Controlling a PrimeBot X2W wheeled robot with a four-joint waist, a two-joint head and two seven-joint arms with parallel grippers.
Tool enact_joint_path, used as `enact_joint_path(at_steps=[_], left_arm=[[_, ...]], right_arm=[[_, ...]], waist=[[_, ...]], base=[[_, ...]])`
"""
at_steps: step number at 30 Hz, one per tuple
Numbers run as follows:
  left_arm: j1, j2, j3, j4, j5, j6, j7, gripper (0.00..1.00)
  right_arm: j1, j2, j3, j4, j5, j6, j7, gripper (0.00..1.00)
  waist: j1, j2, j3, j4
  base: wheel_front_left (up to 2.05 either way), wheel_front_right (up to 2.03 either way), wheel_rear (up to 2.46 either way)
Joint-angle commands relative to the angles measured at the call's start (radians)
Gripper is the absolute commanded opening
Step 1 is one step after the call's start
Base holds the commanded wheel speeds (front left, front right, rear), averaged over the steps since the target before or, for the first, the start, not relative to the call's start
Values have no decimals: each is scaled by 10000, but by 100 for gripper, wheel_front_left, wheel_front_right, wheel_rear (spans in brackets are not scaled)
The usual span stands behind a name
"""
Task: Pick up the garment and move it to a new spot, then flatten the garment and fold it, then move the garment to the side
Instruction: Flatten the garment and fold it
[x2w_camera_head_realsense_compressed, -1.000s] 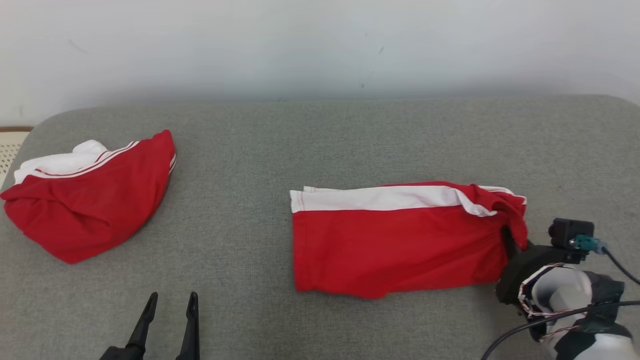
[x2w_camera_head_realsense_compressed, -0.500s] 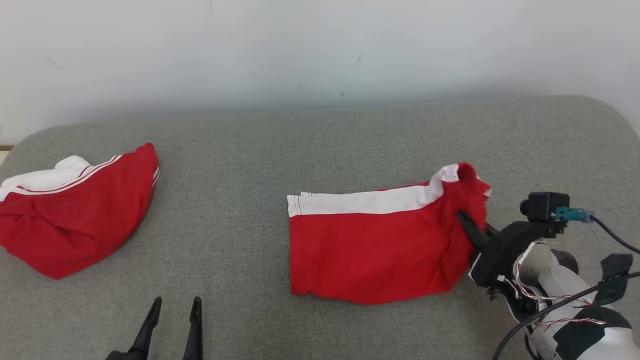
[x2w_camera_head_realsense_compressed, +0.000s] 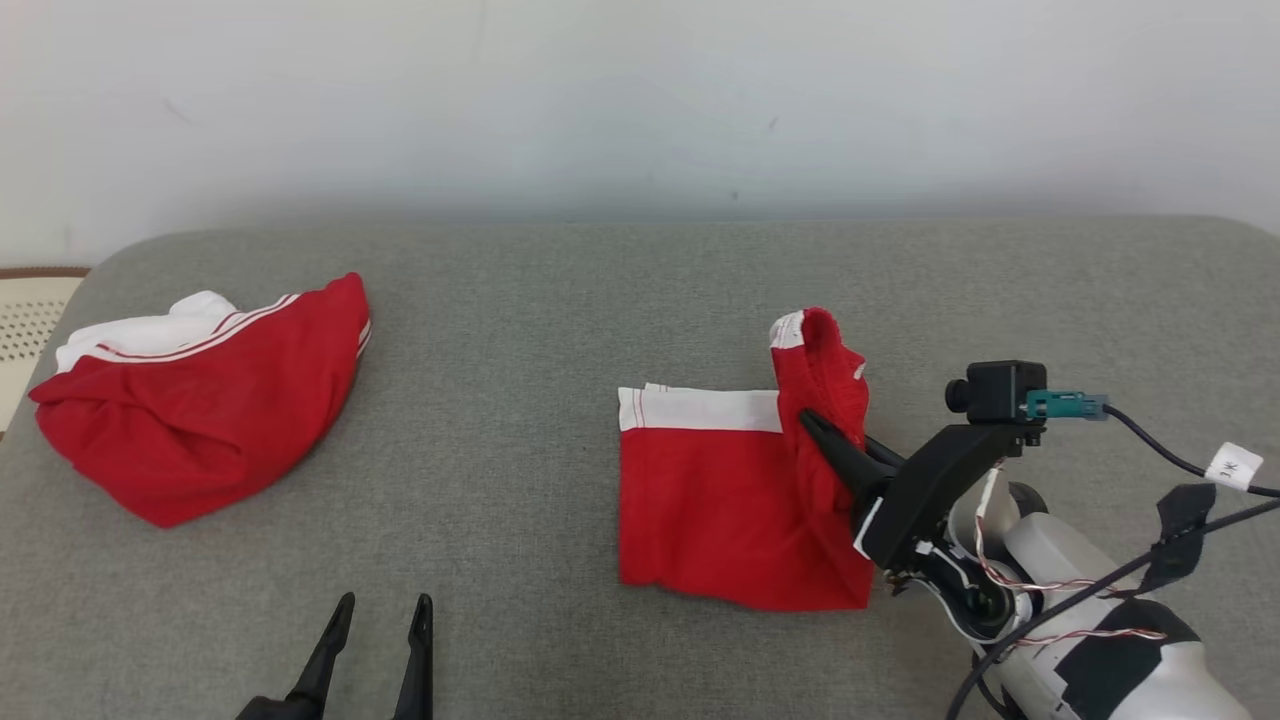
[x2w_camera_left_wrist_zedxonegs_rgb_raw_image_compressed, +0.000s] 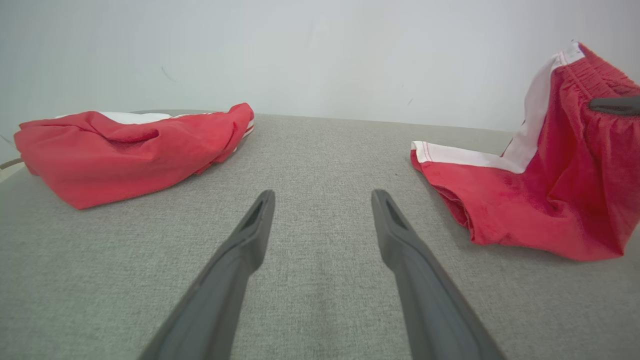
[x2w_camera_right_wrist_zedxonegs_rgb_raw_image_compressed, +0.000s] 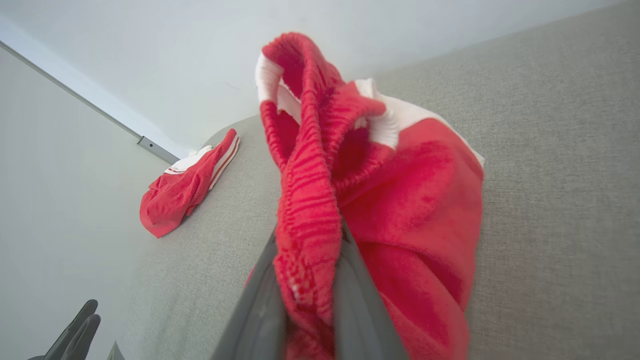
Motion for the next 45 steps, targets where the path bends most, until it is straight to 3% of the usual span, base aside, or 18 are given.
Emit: enact_joint_path(at_steps=[1,14,21,22,23,24,30,37,45], left_arm=[[-61,-9,1,30,13,-33,-32,100],[-389,-56,-392,142,-145,-18,-32,100],[-446,-64,-490,164,-213,8,-32,100],[-451,-64,-486,167,-217,6,-32,100],[-454,-65,-475,168,-220,8,-32,100],[-450,-66,-460,168,-225,15,-32,100],[-254,-66,-338,146,-197,71,-32,100],[-21,-67,-137,25,-102,95,-32,100],[69,-66,-13,-100,12,142,-32,100]], right_arm=[[-112,79,53,35,52,-3,-72,0],[-805,1405,550,2117,132,-1,-297,0],[-1001,1769,895,3015,190,-1,-686,0],[-1035,1780,961,3085,188,-1,-726,27],[-1077,1779,1014,3140,198,-1,-802,60],[-1086,1785,1052,3169,256,-1,-856,100],[-1018,1504,1292,2812,283,-1,-1714,100],[-845,731,1268,2099,146,-1,-2763,100],[-832,-32,818,2330,-287,-1,-3309,100]], waist=[[0,0,66,124],[0,0,424,704],[0,0,525,889],[0,0,530,905],[0,0,531,916],[0,0,525,921],[0,0,340,844],[0,0,157,605],[0,0,122,409]], base=[[0,0,0],[0,0,0],[0,0,0],[0,0,0],[0,0,0],[0,0,0],[0,0,0],[0,0,0],[0,0,0]])
